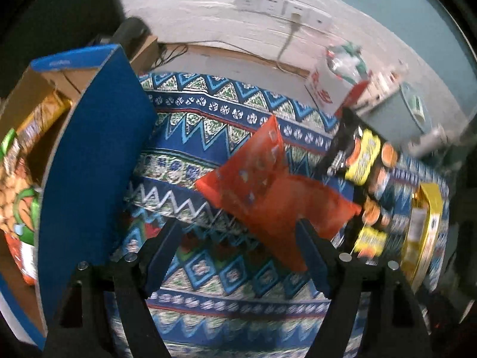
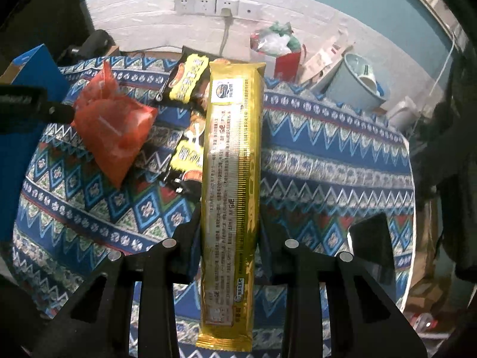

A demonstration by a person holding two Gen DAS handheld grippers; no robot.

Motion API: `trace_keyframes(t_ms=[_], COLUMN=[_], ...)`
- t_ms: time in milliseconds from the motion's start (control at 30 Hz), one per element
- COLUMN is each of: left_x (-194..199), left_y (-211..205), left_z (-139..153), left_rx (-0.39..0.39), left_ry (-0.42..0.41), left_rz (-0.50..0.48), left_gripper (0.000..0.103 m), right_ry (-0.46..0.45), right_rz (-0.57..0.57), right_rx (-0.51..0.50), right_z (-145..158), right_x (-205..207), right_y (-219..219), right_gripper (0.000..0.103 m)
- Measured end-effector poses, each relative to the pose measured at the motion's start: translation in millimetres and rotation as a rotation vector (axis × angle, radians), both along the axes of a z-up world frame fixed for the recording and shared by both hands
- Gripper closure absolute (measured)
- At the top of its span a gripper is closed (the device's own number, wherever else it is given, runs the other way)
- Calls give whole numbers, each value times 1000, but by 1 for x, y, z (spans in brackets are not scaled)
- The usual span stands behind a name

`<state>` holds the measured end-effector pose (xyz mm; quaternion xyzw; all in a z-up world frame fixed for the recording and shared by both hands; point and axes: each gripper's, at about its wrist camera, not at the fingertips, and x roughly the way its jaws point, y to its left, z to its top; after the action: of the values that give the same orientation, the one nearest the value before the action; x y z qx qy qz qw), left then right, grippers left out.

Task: Organize snacks
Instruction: 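Grasp the red-orange bag with the left gripper while the right grasps the yellow biscuit pack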

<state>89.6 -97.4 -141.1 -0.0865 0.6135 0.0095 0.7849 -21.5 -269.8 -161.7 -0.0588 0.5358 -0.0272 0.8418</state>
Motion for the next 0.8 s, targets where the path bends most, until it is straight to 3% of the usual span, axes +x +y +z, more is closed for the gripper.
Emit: trace_keyframes(t_ms=[233,467,533,700,767,800], left_x=[20,29,29,27,24,24], left_y=[-11,-36,-39,-40,-35,-32], left_z=[-9,-44,-51,-60,-62,-60], left_rx=[-153,-92,-69,-88,-106,-123], left_ry=[31,129,146,176,173,165], left_rz=[154,109,83,31,23,23], left_gripper=[19,17,11,11,13,21], right_ry=[-16,-24,-28,-33,-33,-33], right_rz=[41,19,10,-18,-25,-26], right_rx=[-25,6,12,30,39,44], right_z=[11,12,13,15,15,15], right_x=[18,22,22,20,20,20], right_y=[-7,-19,-22,-30,-30,-30], right_gripper=[72,72,72,72,72,72])
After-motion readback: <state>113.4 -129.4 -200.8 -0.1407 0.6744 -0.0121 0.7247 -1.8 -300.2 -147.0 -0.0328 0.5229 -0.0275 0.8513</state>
